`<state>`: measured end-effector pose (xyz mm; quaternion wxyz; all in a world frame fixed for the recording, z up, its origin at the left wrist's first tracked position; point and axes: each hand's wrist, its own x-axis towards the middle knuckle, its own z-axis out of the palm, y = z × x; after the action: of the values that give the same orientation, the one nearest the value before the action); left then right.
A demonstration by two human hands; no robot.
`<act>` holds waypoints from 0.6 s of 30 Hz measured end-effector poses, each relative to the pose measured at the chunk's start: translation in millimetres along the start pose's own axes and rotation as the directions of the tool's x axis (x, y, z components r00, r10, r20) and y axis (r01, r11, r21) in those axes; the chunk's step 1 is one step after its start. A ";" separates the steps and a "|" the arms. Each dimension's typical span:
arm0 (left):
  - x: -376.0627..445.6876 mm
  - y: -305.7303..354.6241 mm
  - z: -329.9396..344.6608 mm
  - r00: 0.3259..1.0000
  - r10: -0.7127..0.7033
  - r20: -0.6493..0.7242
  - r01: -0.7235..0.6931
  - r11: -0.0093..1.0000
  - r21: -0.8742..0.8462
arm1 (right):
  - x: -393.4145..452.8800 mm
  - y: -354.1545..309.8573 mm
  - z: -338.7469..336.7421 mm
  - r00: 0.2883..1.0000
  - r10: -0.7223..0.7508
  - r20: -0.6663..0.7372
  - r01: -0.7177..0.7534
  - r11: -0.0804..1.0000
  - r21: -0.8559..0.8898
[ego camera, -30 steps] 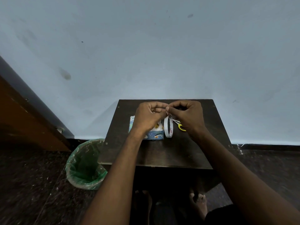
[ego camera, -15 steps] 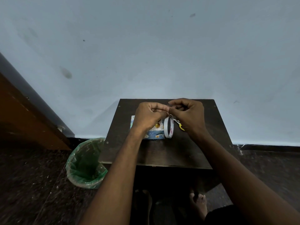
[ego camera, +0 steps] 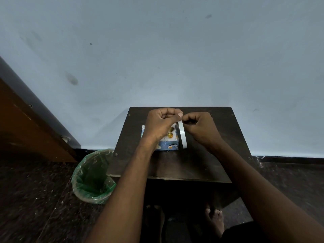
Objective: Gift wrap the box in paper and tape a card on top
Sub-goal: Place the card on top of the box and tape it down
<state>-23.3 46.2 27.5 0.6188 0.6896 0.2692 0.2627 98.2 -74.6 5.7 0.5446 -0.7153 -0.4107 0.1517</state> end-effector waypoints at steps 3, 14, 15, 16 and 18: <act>-2.4 0.9 2.7 1.000 0.002 -0.030 -0.002 1.000 -0.012 | 2.1 4.1 1.3 0.999 0.035 -0.038 -0.038 0.996 -0.078; -1.9 5.3 -3.9 0.994 -0.019 0.106 0.016 0.999 0.036 | 1.3 6.1 0.2 0.997 0.061 -0.051 -0.071 0.976 -0.208; -1.5 5.4 -5.3 0.992 -0.023 0.126 0.019 0.999 0.033 | 1.4 6.2 -0.4 0.996 0.065 -0.055 -0.075 0.976 -0.207; -1.2 5.5 -6.4 0.990 -0.025 0.142 0.020 0.999 0.034 | 1.7 6.7 -0.7 0.996 0.071 -0.061 -0.082 0.975 -0.205; -1.0 4.5 -6.6 0.989 -0.018 0.148 0.011 0.999 0.042 | 1.1 4.8 -1.8 0.994 0.079 -0.070 -0.092 0.976 -0.196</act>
<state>-28.4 49.8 32.5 0.6246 0.7180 0.2328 0.2005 102.1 -75.3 2.3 0.4758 -0.7875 -0.3756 0.1109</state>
